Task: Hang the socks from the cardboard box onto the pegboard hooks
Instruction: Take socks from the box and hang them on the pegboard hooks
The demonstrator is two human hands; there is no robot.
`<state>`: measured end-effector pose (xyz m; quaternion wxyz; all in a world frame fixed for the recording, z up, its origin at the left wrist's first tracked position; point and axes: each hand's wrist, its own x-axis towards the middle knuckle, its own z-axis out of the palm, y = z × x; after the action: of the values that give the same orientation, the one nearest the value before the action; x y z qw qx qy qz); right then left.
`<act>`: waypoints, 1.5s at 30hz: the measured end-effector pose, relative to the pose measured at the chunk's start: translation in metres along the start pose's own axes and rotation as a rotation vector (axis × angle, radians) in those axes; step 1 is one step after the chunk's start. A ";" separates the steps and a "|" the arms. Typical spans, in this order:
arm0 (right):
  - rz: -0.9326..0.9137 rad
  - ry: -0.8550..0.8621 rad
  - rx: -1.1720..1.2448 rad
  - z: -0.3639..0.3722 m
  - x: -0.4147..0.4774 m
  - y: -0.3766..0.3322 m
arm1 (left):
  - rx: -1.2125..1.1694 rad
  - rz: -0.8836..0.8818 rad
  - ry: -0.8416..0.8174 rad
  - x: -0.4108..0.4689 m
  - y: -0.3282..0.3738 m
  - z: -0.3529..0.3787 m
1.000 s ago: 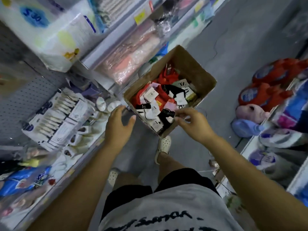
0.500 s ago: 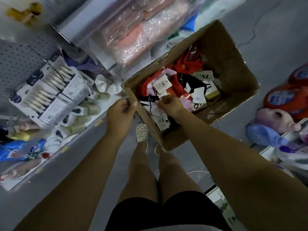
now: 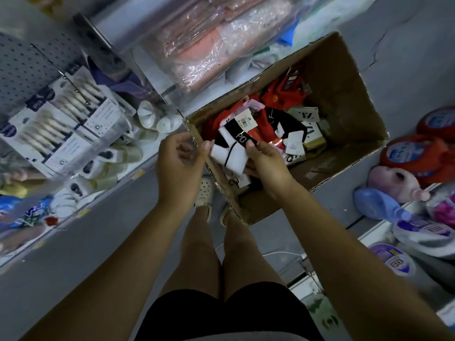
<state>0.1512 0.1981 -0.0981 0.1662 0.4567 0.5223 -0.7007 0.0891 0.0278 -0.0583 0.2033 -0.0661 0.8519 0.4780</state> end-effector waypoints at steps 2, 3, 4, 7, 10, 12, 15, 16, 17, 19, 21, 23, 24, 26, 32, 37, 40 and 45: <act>-0.032 -0.058 0.066 -0.009 -0.029 -0.014 | 0.017 0.074 -0.097 -0.003 0.012 -0.003; -0.054 -0.097 0.103 -0.012 -0.042 -0.021 | 0.027 0.092 -0.179 -0.004 0.021 -0.006; -0.080 -0.128 0.133 -0.015 -0.054 -0.030 | 0.022 0.099 -0.277 -0.004 0.031 -0.008; -0.133 -0.177 0.308 -0.025 -0.076 -0.046 | -0.099 0.040 -0.578 -0.002 0.057 -0.014; -0.152 -0.132 0.471 -0.034 -0.077 -0.054 | -0.119 -0.038 -0.785 0.004 0.063 -0.012; -0.120 -0.057 0.491 -0.040 -0.066 -0.054 | -0.043 -0.031 -0.850 0.006 0.061 -0.009; -0.055 0.045 0.481 -0.049 -0.047 -0.050 | -0.036 -0.055 -0.821 0.009 0.057 -0.003; -0.036 0.069 0.469 -0.052 -0.040 -0.048 | -0.049 -0.072 -0.794 0.009 0.056 -0.001; -0.013 0.079 0.450 -0.054 -0.036 -0.048 | -0.056 -0.081 -0.756 0.009 0.056 0.001; 0.026 0.083 0.356 -0.062 -0.026 -0.045 | -0.057 -0.095 -0.653 0.010 0.055 0.005; 0.027 0.124 0.241 -0.074 -0.016 -0.045 | -0.009 -0.098 -0.522 0.012 0.052 0.007; 0.006 0.203 0.057 -0.087 0.000 -0.046 | 0.118 -0.056 -0.403 0.016 0.046 0.009; -0.018 0.251 -0.076 -0.092 0.012 -0.045 | 0.163 -0.038 -0.361 0.019 0.040 0.011; -0.058 0.300 -0.367 -0.103 0.041 -0.039 | 0.173 -0.031 -0.275 0.023 0.029 0.016; -0.053 0.165 -0.582 -0.100 0.094 -0.032 | 0.077 -0.023 -0.108 0.026 0.011 0.026; -0.159 0.147 -0.758 -0.094 0.164 0.016 | 0.044 -0.013 -0.091 0.024 0.010 0.029; -0.193 0.233 -0.663 -0.101 0.196 0.039 | 0.037 -0.024 -0.105 0.027 0.009 0.027; -0.203 0.249 -0.382 -0.072 0.095 -0.019 | -0.021 -0.078 -0.165 0.024 0.015 0.023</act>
<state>0.1212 0.2925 -0.1674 0.1125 0.4451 0.7050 -0.5405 0.0685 0.0571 -0.0665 0.2904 -0.0620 0.8240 0.4825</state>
